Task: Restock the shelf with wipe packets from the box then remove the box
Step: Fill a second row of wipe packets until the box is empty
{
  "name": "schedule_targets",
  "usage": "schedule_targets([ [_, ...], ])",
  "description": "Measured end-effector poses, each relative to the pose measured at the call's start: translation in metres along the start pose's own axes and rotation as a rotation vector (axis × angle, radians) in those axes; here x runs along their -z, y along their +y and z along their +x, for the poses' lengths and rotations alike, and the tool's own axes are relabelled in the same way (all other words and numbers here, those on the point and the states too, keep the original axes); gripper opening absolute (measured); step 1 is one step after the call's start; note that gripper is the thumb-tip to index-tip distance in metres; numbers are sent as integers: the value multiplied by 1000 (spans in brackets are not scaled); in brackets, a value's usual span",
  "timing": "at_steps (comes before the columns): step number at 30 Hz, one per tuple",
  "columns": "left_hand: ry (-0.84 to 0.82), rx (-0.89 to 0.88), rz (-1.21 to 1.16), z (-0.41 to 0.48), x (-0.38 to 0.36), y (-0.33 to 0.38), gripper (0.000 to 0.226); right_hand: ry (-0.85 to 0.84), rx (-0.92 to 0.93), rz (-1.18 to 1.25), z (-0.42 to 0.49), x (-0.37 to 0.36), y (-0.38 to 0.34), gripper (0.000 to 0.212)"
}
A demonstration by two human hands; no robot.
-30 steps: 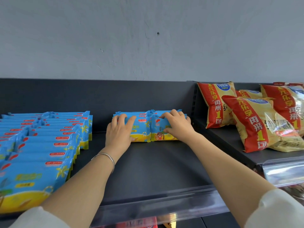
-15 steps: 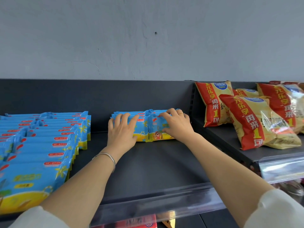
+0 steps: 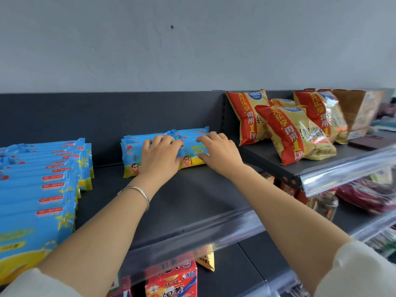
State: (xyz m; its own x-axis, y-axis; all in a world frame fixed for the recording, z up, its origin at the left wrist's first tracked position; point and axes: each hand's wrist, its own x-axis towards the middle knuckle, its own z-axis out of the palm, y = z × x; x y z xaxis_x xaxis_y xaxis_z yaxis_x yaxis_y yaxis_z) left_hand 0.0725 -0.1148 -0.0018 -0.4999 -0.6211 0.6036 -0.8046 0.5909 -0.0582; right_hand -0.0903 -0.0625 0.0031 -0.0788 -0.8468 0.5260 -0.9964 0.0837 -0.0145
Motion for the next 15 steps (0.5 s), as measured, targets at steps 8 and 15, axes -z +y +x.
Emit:
schedule_targets([
  [8, 69, -158, -162, 2, 35, 51, 22, 143, -45, -40, -59, 41, 25, 37],
  [15, 82, -325, -222, -26, 49, 143, 15, 89, -135, -98, -138, 87, 66, 33],
])
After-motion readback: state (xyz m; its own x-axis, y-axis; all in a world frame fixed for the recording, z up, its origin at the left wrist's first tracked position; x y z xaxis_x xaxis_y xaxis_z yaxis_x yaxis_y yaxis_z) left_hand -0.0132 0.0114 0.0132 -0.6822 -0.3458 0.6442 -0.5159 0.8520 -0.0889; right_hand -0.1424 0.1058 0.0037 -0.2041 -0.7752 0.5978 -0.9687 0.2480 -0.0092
